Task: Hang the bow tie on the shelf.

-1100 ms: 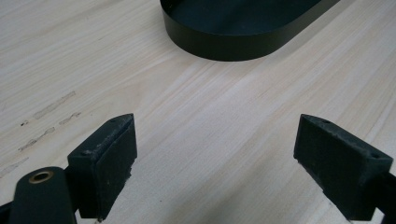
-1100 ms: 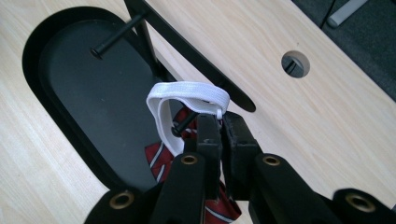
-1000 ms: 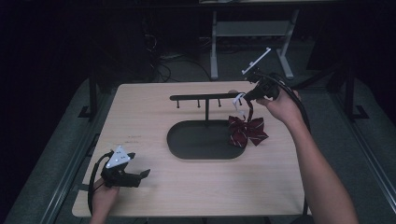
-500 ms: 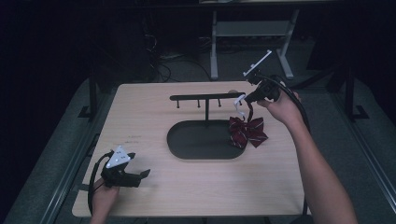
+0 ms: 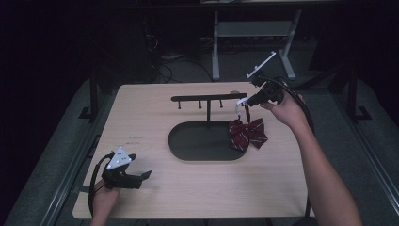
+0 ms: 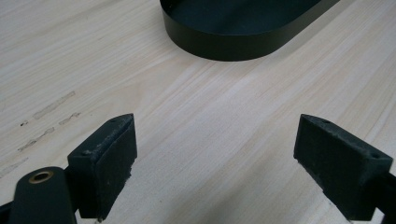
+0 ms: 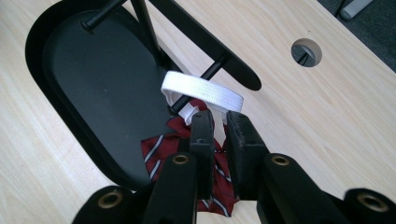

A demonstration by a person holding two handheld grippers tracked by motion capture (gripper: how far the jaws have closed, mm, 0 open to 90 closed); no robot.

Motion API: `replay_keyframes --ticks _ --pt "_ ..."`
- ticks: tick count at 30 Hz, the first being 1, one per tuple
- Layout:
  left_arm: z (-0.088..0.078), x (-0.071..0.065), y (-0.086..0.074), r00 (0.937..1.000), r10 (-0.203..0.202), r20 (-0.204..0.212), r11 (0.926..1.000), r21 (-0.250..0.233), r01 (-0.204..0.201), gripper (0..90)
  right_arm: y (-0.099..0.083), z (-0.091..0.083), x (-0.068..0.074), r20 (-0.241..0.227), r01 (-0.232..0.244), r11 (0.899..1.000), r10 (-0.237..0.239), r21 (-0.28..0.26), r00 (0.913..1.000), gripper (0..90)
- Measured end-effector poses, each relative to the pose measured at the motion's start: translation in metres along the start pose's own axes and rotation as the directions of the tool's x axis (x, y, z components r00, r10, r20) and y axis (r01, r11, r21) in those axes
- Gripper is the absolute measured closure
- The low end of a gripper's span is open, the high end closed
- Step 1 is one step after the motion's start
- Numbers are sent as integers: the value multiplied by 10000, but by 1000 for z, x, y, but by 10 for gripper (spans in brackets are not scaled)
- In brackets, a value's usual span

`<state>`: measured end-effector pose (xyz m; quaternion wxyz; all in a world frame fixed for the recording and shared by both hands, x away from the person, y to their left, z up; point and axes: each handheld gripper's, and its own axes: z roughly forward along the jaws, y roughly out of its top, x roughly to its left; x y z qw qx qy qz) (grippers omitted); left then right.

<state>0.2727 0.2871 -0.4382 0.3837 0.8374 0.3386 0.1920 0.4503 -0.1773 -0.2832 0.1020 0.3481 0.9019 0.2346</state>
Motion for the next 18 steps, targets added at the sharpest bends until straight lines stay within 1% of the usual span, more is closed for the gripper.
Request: replay_keyframes --ticks 2,5,9,12,18 --pt "0 0 0 10000 -1 1 10000 -1 1 132 -1 -1 0 -108 -74 10000 74 14 9999 797" --pt "0 0 0 10000 -18 10 10000 -16 18 132 -5 -3 -1 -188 -61 10000 60 -72 9998 785" --pt "0 0 0 10000 -5 1 10000 -10 5 132 -11 -4 -4 -364 -204 9996 198 -170 9991 776" --pt "0 -1 0 10000 -28 5 10000 -2 28 132 -15 -3 -6 -496 -268 9994 258 -204 9984 770" --pt "0 -1 0 10000 -32 7 10000 11 32 132 -23 -1 -10 -614 -387 9990 372 -236 9974 753"
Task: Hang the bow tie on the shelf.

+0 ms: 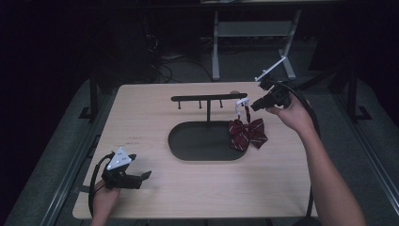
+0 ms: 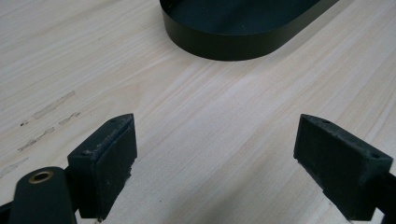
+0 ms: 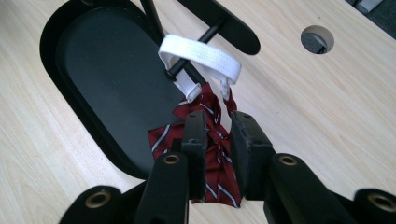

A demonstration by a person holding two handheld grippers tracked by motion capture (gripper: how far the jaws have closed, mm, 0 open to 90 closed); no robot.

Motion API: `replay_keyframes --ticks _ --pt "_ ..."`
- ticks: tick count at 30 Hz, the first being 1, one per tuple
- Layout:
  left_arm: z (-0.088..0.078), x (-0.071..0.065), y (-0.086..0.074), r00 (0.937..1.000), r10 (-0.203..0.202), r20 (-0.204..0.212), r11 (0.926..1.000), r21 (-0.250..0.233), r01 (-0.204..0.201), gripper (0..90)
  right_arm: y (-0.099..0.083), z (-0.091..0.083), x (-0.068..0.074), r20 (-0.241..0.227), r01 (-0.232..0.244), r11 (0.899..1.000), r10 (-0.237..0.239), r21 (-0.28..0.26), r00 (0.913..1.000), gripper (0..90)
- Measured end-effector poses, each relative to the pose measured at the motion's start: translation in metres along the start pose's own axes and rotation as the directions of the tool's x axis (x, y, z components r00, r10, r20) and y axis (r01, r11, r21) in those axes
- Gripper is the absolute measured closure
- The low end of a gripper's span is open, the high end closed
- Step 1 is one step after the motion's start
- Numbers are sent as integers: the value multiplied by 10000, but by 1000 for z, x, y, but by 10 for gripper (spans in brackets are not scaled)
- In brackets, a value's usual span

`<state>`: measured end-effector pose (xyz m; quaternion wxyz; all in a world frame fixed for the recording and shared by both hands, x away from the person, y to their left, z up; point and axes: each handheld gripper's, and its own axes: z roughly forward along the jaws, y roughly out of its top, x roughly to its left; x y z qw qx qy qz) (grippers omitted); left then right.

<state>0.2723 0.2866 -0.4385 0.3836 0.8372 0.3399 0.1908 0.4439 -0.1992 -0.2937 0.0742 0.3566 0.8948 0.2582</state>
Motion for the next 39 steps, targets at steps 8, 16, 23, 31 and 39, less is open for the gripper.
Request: replay_keyframes --ticks 8,16,23,31,39 --pt "0 0 0 10000 41 -18 10000 -9 -41 132 -7 1 -4 -148 -194 9998 193 -99 9997 726" --pt "0 0 0 10000 39 -28 10000 -8 -39 132 -14 0 -7 -137 -285 9994 282 -205 9995 693" --pt "1 -1 -1 10000 -10 4 10000 -24 10 132 -20 2 -9 -160 -421 9989 418 -197 9990 662" --pt "0 -1 0 10000 30 -8 10000 -1 -30 132 -28 1 -11 -227 -606 9977 600 -302 9979 630" --pt "0 -1 -1 10000 46 -10 10000 20 -46 132 -36 5 -10 -371 -673 9970 659 -371 9971 605"
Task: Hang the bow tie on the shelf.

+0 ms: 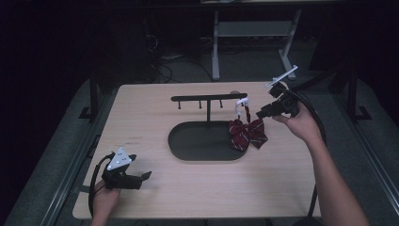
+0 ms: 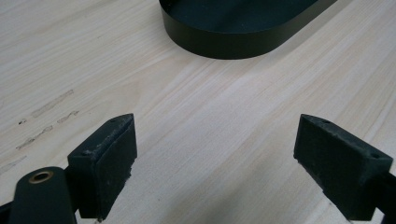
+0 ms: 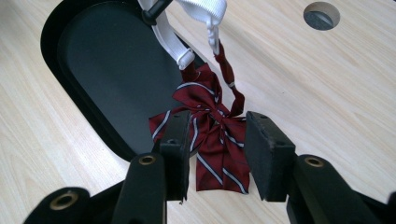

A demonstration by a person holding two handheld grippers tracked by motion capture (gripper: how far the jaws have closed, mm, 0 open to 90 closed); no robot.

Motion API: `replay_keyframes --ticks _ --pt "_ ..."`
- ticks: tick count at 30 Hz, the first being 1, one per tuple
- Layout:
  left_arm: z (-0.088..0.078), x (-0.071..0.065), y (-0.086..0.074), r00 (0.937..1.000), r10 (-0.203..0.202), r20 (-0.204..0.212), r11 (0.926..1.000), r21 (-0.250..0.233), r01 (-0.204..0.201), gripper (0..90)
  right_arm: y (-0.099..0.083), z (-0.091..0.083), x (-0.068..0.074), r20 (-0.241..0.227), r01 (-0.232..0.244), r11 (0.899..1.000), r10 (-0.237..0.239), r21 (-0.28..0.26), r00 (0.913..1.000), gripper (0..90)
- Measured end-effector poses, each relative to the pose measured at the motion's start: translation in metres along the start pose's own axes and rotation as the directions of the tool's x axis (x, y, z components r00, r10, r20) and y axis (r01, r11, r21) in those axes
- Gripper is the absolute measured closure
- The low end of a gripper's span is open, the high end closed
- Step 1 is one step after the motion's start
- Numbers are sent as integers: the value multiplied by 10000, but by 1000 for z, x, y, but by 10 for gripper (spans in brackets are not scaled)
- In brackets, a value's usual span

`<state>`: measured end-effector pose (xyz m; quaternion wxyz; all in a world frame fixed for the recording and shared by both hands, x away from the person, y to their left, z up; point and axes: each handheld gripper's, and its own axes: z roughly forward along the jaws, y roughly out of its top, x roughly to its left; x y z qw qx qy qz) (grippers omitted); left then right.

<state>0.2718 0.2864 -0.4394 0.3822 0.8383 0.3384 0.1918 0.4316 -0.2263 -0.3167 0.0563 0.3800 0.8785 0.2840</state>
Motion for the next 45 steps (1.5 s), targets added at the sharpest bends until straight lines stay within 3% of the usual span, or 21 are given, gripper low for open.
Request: replay_keyframes --ticks 28,45 --pt "0 -1 0 10000 -28 -9 10000 -10 28 132 -28 8 -6 -331 -437 9990 441 133 9985 543" --pt "0 -1 0 10000 -39 -9 10000 -12 39 132 -44 10 1 -414 -358 9993 362 105 9985 530"
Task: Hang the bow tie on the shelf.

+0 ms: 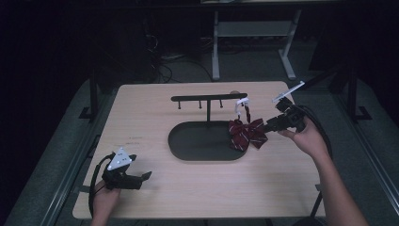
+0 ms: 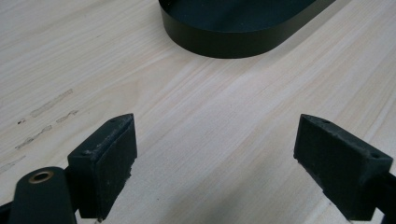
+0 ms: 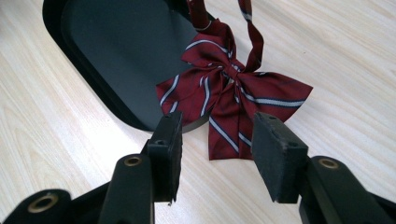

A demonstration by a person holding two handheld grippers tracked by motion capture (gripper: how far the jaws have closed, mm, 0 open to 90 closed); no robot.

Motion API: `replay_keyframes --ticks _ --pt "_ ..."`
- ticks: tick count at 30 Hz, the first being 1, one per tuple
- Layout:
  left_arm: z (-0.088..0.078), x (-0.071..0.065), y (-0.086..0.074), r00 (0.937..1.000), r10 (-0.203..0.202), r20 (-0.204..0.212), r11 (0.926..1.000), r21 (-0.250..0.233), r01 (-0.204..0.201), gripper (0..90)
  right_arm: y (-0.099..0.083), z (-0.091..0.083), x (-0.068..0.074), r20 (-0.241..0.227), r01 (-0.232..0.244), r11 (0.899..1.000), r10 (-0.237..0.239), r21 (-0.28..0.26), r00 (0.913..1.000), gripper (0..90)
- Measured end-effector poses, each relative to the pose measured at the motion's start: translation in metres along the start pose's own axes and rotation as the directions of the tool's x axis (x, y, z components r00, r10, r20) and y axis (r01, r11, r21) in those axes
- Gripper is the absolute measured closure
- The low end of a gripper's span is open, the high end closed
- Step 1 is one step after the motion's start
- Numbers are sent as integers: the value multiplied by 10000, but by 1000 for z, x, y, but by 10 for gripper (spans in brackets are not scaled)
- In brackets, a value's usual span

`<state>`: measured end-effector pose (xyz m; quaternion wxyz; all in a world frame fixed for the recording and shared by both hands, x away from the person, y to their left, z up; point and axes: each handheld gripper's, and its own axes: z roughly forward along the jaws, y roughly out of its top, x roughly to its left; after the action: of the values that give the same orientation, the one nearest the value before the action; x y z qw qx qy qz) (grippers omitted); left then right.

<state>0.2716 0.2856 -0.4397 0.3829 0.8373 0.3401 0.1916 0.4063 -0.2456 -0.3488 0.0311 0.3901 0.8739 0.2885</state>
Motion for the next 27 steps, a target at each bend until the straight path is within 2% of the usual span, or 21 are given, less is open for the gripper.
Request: replay_keyframes --ticks 27 --pt "0 -1 0 10000 10 13 10000 38 -10 132 -27 5 5 -212 -43 10000 44 22 9998 514"
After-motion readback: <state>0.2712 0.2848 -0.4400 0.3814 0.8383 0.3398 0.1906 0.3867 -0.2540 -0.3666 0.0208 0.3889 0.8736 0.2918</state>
